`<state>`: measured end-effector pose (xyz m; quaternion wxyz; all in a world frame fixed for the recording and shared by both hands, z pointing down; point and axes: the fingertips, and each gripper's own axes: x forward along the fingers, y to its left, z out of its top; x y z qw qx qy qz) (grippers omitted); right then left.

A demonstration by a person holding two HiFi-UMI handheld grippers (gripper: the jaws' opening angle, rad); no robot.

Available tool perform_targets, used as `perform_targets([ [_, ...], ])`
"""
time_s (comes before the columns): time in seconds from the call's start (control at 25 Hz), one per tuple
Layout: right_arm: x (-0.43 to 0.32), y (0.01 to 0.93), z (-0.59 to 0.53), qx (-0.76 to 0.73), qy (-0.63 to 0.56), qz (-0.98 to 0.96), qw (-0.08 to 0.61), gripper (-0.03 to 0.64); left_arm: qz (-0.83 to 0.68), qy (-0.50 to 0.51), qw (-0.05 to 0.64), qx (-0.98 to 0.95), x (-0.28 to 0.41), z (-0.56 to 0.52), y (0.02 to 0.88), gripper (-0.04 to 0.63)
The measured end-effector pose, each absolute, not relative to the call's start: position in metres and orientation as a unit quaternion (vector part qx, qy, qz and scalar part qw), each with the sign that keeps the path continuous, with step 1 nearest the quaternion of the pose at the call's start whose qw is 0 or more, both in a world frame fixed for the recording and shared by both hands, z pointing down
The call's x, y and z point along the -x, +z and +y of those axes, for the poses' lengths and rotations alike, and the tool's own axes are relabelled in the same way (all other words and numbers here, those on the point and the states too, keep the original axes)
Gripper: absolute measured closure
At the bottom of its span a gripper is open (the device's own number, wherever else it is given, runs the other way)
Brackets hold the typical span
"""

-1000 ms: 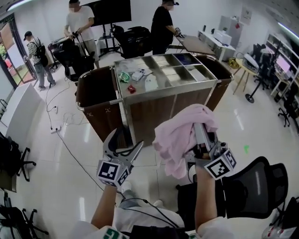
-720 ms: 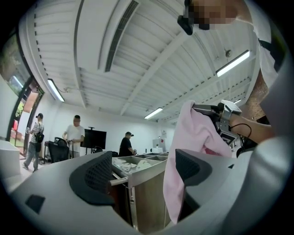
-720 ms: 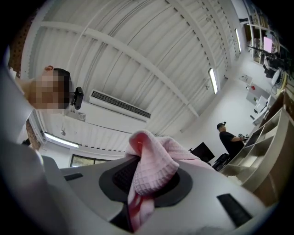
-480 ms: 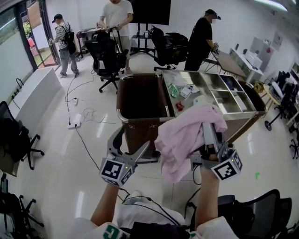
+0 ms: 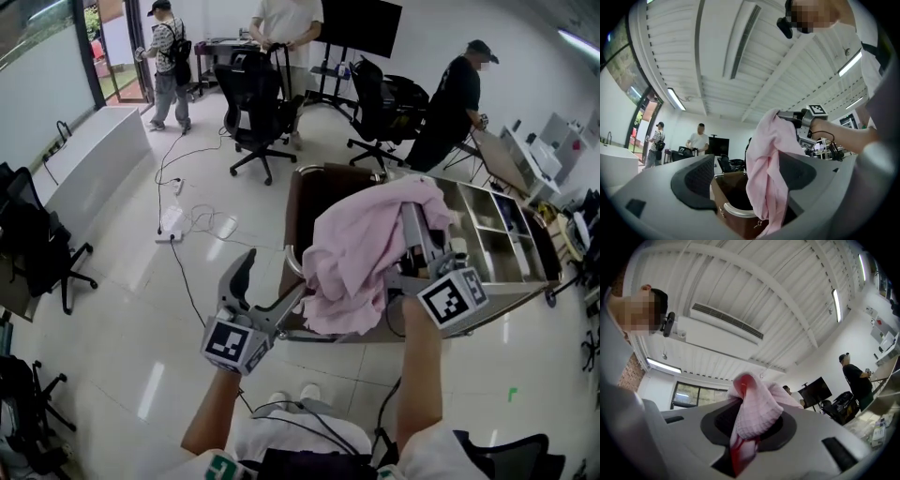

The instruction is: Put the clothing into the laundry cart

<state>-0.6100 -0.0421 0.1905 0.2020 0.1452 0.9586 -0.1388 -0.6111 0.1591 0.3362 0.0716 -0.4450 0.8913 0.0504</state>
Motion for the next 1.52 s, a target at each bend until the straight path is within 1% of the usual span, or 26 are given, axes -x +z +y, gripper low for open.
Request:
perform_targets([
  [0.24,0.703,0.288,-0.054,-0.129,-0.165,0.976,0.057,0.497,0.911,0.043,0.070,0.404,0.652,0.159,0.343,0.187],
  [0.32,0.724,0.322,-0.051,-0.142,-0.166,0.976,0.005,0.476,0.919,0.040,0.064,0.387,0.663,0.161,0.347,0.187],
  [0.36,0.733,0.337,-0.049,-0.151,-0.160,0.975,-0.018,0.451,0.923,0.036,0.061,0.378,0.670,0.161,0.351,0.187],
  [0.4,0.743,0.349,-0.048,-0.161,-0.152,0.974,-0.038,0.382,0.927,0.031,0.061,0.368,0.677,0.161,0.355,0.187],
  [0.44,0.750,0.360,-0.047,-0.170,-0.142,0.974,-0.055,0.287,0.931,0.028,0.061,0.360,0.683,0.160,0.357,0.187],
  [0.48,0.756,0.370,-0.046,-0.177,-0.132,0.973,-0.072,0.227,0.933,0.029,0.059,0.354,0.687,0.156,0.356,0.187],
  [0.6,0.762,0.386,-0.047,-0.198,-0.111,0.969,-0.102,0.218,0.935,0.016,0.057,0.351,0.693,0.144,0.359,0.187],
  [0.68,0.760,0.381,-0.050,-0.201,-0.122,0.968,-0.090,0.218,0.936,-0.001,0.058,0.348,0.700,0.143,0.371,0.187],
  [0.84,0.751,0.367,-0.063,-0.185,-0.132,0.973,-0.041,0.218,0.935,0.002,0.053,0.351,0.712,0.138,0.374,0.187],
  [1.0,0.731,0.353,-0.072,-0.153,-0.101,0.983,0.020,0.219,0.928,0.004,0.056,0.368,0.720,0.131,0.372,0.187],
  [1.2,0.705,0.344,-0.072,-0.081,-0.048,0.993,0.075,0.219,0.929,-0.004,0.063,0.364,0.728,0.140,0.369,0.187],
  [1.36,0.691,0.351,-0.069,-0.013,-0.008,0.997,0.073,0.222,0.937,-0.014,0.064,0.342,0.736,0.160,0.372,0.187],
  [1.52,0.690,0.357,-0.062,-0.002,0.000,0.998,0.061,0.224,0.945,-0.013,0.056,0.323,0.742,0.175,0.375,0.187],
])
